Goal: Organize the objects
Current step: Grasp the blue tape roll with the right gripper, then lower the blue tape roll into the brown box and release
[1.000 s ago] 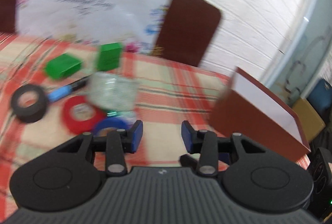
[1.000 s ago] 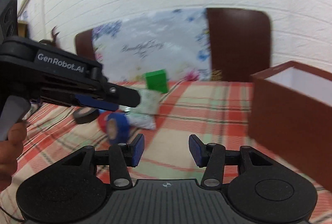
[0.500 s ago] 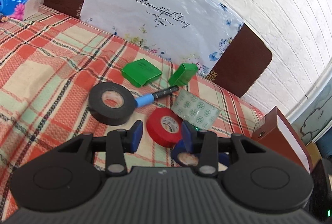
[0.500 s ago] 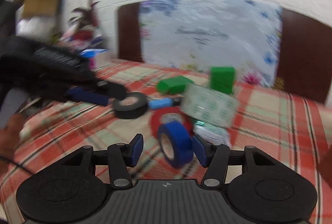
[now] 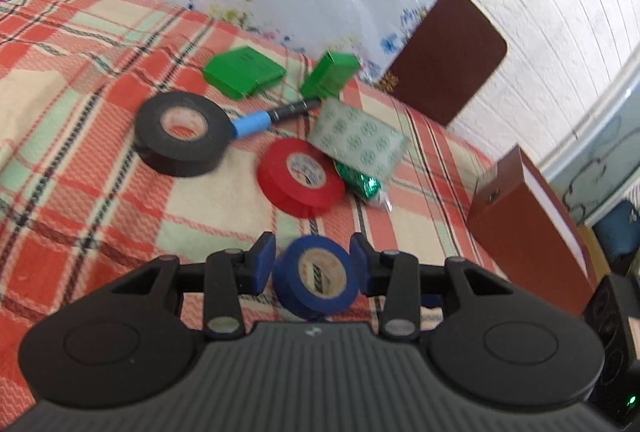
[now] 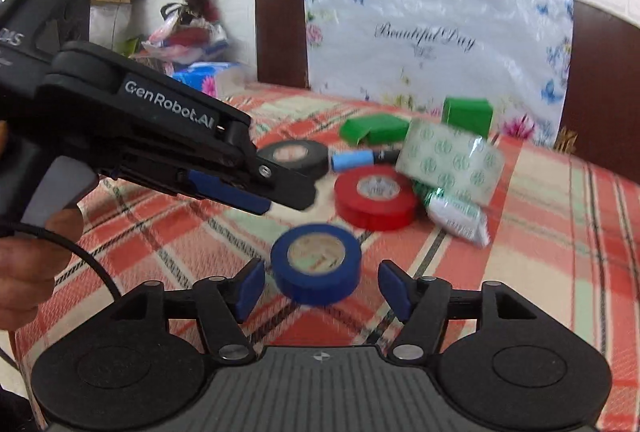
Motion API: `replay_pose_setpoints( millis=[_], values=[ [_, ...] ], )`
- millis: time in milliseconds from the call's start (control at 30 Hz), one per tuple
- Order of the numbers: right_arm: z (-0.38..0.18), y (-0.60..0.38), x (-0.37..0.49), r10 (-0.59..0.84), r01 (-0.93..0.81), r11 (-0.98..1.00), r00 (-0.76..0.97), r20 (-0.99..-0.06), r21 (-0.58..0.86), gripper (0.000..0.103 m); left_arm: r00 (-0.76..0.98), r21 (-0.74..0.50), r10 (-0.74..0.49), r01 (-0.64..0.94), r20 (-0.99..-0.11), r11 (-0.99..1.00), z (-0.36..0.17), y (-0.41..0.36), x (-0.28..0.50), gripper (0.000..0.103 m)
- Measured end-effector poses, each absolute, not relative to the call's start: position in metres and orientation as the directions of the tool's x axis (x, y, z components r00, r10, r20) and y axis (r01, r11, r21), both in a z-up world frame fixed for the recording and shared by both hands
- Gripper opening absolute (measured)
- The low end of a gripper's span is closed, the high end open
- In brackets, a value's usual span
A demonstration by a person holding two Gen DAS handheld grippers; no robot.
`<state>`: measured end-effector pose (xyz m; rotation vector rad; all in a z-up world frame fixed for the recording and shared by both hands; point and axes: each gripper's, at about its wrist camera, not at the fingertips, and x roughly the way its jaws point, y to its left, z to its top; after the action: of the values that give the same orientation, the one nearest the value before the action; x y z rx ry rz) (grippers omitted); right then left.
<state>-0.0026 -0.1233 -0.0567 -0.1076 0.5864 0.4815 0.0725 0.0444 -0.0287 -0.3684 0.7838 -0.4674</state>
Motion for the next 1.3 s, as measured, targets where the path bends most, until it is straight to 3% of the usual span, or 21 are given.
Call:
replay_pose_setpoints(
  millis=[100,233,267,433,600,833,1033,1300],
  values=[
    [-0.062,-0.116,0.000,0.405,-0.479,0.878,0.716,-0.569,0.023,0.066,0.573,-0.473,-0.527,0.257,-0.628,0.843,-0.039,0.040,0.077,0.041],
    [-0.070,-0.107,0.009,0.384,-0.469,0.883,0.713,-0.587,0.008,0.060,0.558,-0.472,-0.519,0.240,-0.648,0.848,-0.047,0.042,0.074,0.030],
    [-0.068,-0.107,0.008,0.385,-0.466,0.885,0.719,-0.579,0.009,0.054,0.558,-0.476,-0.518,0.234,-0.648,0.848,-0.046,0.043,0.074,0.028],
    [-0.049,-0.123,-0.003,0.359,-0.419,0.908,0.793,-0.493,-0.013,0.054,0.592,-0.423,-0.533,0.329,-0.605,0.845,-0.007,0.021,0.073,0.024],
    [-0.015,-0.164,-0.024,0.209,-0.268,0.955,0.912,-0.354,-0.128,0.054,0.582,-0.336,-0.601,0.505,-0.548,0.795,0.039,-0.048,0.077,0.024],
    [0.015,-0.269,-0.062,-0.074,0.042,0.990,0.966,-0.248,-0.132,0.054,0.462,-0.265,-0.735,0.726,-0.497,0.635,0.070,-0.185,0.059,0.024],
    [0.013,-0.347,-0.091,-0.255,0.233,0.966,0.931,-0.260,-0.113,0.054,0.348,-0.252,-0.786,0.814,-0.511,0.524,0.061,-0.286,0.041,0.024],
    [-0.006,-0.401,-0.085,-0.336,0.329,0.941,0.882,-0.330,-0.077,0.057,0.290,-0.248,-0.769,0.831,-0.569,0.498,0.039,-0.350,0.043,0.024]
  ],
)
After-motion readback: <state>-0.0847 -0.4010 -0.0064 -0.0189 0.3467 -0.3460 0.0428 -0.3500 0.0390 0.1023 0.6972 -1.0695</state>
